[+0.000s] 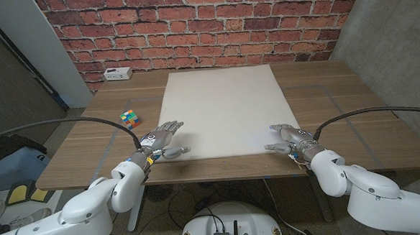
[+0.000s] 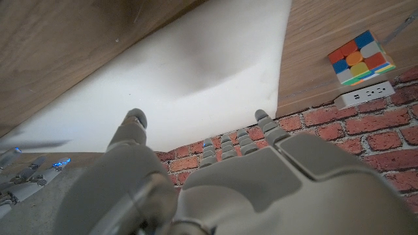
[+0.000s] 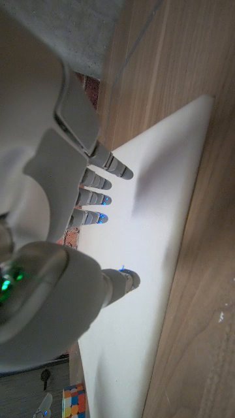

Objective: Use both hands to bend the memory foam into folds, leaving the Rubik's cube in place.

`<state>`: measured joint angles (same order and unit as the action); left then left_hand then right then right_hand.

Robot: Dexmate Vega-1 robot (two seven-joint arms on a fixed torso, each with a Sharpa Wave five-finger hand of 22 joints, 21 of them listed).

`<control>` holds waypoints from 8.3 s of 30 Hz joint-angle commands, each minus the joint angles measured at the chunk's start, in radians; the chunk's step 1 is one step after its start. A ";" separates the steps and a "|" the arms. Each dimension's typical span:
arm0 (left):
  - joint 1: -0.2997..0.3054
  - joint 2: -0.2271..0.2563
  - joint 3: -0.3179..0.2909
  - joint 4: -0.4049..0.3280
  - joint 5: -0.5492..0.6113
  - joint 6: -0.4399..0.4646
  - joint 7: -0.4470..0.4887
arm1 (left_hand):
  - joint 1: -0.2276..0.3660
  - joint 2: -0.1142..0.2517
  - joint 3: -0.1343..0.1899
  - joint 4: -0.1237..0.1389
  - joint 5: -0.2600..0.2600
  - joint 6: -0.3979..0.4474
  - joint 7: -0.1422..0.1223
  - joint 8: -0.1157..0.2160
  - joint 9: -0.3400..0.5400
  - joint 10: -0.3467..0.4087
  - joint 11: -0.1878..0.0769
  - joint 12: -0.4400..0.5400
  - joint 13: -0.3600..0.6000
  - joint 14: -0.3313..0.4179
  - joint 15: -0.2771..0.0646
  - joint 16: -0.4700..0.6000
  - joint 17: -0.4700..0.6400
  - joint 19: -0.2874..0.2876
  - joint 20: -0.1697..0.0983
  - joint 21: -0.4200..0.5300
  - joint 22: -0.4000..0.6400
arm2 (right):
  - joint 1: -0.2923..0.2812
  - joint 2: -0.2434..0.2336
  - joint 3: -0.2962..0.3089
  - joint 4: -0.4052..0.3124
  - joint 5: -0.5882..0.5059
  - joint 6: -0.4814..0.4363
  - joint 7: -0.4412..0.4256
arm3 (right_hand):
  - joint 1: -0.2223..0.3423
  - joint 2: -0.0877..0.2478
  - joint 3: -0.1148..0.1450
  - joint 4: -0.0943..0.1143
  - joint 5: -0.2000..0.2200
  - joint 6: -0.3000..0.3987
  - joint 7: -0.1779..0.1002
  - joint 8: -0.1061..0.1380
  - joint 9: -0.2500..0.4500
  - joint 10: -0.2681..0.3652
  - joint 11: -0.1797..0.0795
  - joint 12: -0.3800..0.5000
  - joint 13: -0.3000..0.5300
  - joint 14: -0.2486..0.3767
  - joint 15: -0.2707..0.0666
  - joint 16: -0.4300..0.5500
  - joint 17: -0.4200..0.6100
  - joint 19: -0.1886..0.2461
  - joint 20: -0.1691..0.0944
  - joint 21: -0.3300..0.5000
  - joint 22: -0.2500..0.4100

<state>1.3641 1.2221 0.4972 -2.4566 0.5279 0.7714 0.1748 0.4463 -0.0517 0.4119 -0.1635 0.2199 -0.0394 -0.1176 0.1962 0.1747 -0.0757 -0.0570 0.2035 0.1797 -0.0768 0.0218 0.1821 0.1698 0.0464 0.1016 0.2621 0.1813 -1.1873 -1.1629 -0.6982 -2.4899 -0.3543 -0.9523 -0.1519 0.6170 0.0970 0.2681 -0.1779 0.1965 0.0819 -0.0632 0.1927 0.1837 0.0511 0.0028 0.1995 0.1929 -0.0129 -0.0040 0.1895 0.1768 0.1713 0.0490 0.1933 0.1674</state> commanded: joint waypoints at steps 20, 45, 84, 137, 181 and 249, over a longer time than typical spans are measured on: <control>-0.112 -0.066 0.171 0.013 0.397 0.138 -0.376 | 0.206 -0.043 0.007 -0.015 0.043 -0.074 0.005 -0.010 0.003 0.012 -0.010 0.002 0.007 0.042 0.009 0.007 0.005 0.034 0.036 -0.021 0.001 | 0.168 0.068 -0.276 0.044 -0.457 -0.198 0.350 | 0.201 -0.027 0.060 -0.012 0.030 -0.058 -0.054 -0.008 0.004 -0.053 -0.047 -0.007 0.002 -0.030 -0.026 -0.005 0.003 0.014 -0.024 -0.002 0.002; -0.109 -0.190 0.149 0.104 0.524 0.096 -0.516 | 0.663 0.219 0.179 -0.029 -0.016 0.066 0.095 0.023 0.009 0.177 -0.014 0.037 0.012 0.183 -0.017 0.012 0.002 0.149 0.012 -0.013 0.010 | 0.168 0.127 -0.230 0.146 -0.550 -0.131 0.505 | 0.441 0.009 0.150 -0.010 0.024 -0.091 -0.098 0.001 0.006 -0.109 -0.083 -0.007 0.002 -0.048 -0.052 -0.001 0.004 0.010 -0.062 -0.002 0.003; -0.033 -0.107 0.049 0.038 0.261 0.007 -0.285 | 0.266 -0.118 -0.194 0.226 0.018 0.101 0.069 -0.029 0.008 0.201 0.006 -0.023 0.015 0.183 -0.032 -0.013 0.005 0.108 0.015 0.018 0.006 | -0.098 0.243 0.031 0.289 -0.471 0.152 -0.153 | 0.527 0.092 0.039 0.141 0.007 0.877 -0.013 0.217 0.045 0.812 -0.093 0.275 0.076 0.756 -0.208 0.448 0.290 0.357 -0.159 0.167 0.037; 0.106 -0.260 -0.106 0.030 0.326 -0.068 0.009 | 0.640 0.231 0.286 0.194 -0.026 0.958 0.160 0.189 0.108 1.098 -0.082 0.201 0.065 0.926 -0.178 0.017 -0.002 0.528 -0.072 0.312 0.047 | -0.355 0.188 0.289 0.090 -0.267 0.187 -0.320 | 0.534 0.076 0.096 0.141 0.048 0.860 0.000 0.275 0.154 0.798 -0.084 0.378 0.197 0.698 -0.206 0.326 0.354 0.326 -0.136 0.208 0.033; 0.392 -0.278 -0.623 -0.226 0.227 -0.261 -0.299 | 0.619 0.242 0.320 0.191 -0.017 0.937 0.190 0.233 0.204 1.122 -0.035 0.245 0.209 1.022 -0.199 0.017 0.009 0.542 -0.096 0.401 0.041 | -0.749 0.283 0.726 -0.210 -0.113 0.264 -0.174 | 0.529 0.084 0.117 0.141 0.044 0.838 0.017 0.293 0.192 0.772 -0.068 0.401 0.231 0.693 -0.211 0.238 0.336 0.304 -0.145 0.222 0.028; 0.067 -0.260 -0.614 -0.069 0.010 -0.372 -0.549 | 0.569 0.232 0.337 0.204 -0.001 0.921 0.142 0.161 0.146 1.097 -0.059 0.202 0.249 0.947 -0.224 0.018 0.004 0.414 -0.107 0.450 0.025 | -0.338 0.184 0.339 -0.139 -0.548 -0.004 0.031 | 0.533 0.080 0.104 0.112 0.025 0.861 0.002 0.273 0.151 0.731 -0.100 0.354 0.187 0.657 -0.216 0.177 0.345 0.280 -0.130 0.239 0.027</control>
<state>1.3930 0.9089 -0.0664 -2.5101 0.6362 0.4081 -0.4134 1.0032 0.1665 0.7355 0.0390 0.2152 0.8750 0.0119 0.3526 0.3199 0.9445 -0.0553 0.3964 0.4245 0.8584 -0.1096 0.1937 0.1721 0.4587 -0.0109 0.7070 0.2046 -1.4909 -0.9739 -0.3512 -2.5943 -0.8823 -0.9161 -0.1322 1.1540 0.1668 0.3702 -0.0621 0.2251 0.9186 -0.0765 0.4598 0.3313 0.7752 -0.0977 0.5487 0.3785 0.6391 -0.0626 0.3693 0.5169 0.4535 -0.0463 0.4258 0.1956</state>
